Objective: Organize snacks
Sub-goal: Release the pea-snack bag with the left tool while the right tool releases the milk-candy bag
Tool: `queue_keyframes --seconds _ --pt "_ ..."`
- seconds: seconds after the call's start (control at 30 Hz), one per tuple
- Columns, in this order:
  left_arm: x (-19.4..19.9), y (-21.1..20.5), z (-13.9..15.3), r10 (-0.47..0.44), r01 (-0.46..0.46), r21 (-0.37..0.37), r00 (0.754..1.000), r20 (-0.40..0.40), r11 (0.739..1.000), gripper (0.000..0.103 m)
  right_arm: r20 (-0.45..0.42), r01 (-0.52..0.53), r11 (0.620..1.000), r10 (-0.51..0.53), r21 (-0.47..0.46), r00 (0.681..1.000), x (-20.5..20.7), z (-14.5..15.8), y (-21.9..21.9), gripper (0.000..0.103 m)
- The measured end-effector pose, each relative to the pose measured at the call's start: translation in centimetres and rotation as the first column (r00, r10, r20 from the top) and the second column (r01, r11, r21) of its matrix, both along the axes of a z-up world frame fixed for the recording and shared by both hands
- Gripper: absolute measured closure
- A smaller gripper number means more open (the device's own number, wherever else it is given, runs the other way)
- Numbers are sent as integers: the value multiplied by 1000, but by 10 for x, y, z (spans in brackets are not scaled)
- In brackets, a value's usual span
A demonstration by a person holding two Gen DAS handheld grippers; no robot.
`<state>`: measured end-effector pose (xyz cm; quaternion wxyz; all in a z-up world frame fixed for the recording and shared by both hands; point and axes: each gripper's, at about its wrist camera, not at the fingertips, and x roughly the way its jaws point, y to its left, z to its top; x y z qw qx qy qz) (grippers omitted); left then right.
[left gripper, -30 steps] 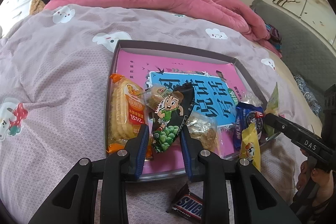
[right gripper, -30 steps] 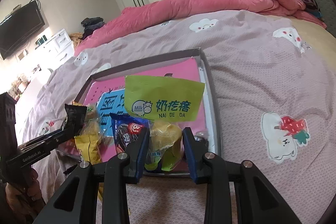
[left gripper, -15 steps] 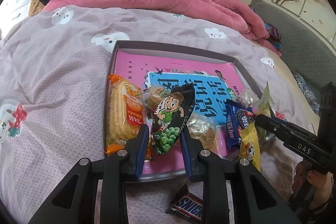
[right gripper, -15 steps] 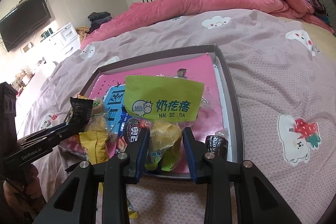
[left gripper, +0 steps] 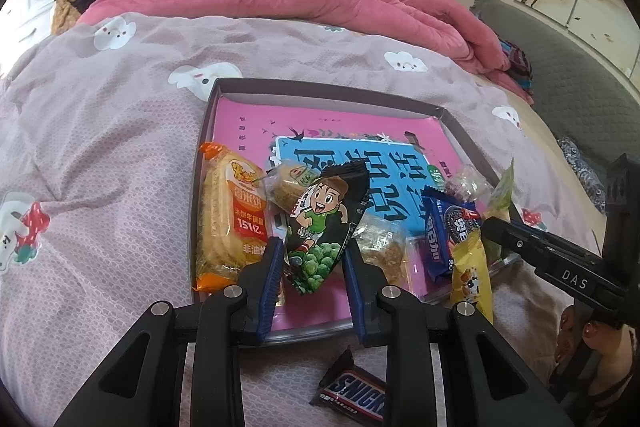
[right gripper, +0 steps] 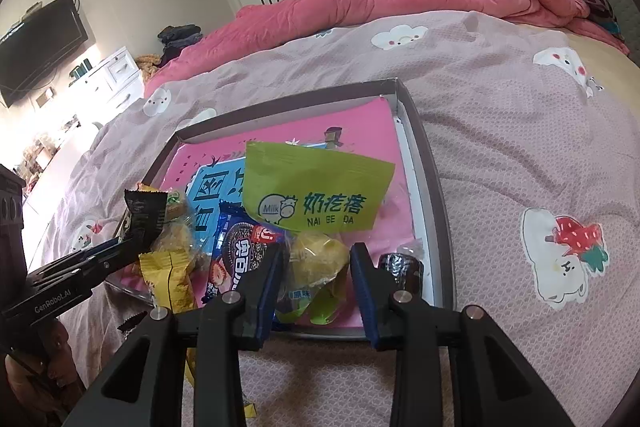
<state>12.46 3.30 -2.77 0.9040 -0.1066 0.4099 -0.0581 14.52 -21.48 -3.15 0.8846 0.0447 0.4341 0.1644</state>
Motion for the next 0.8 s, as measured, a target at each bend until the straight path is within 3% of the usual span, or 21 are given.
queue_keyframes --seconds 0.8 --pt "-3 -1 3 -11 11 -9 1000 5 1000 72 6 37 999 -37 36 999 -3 6 -10 65"
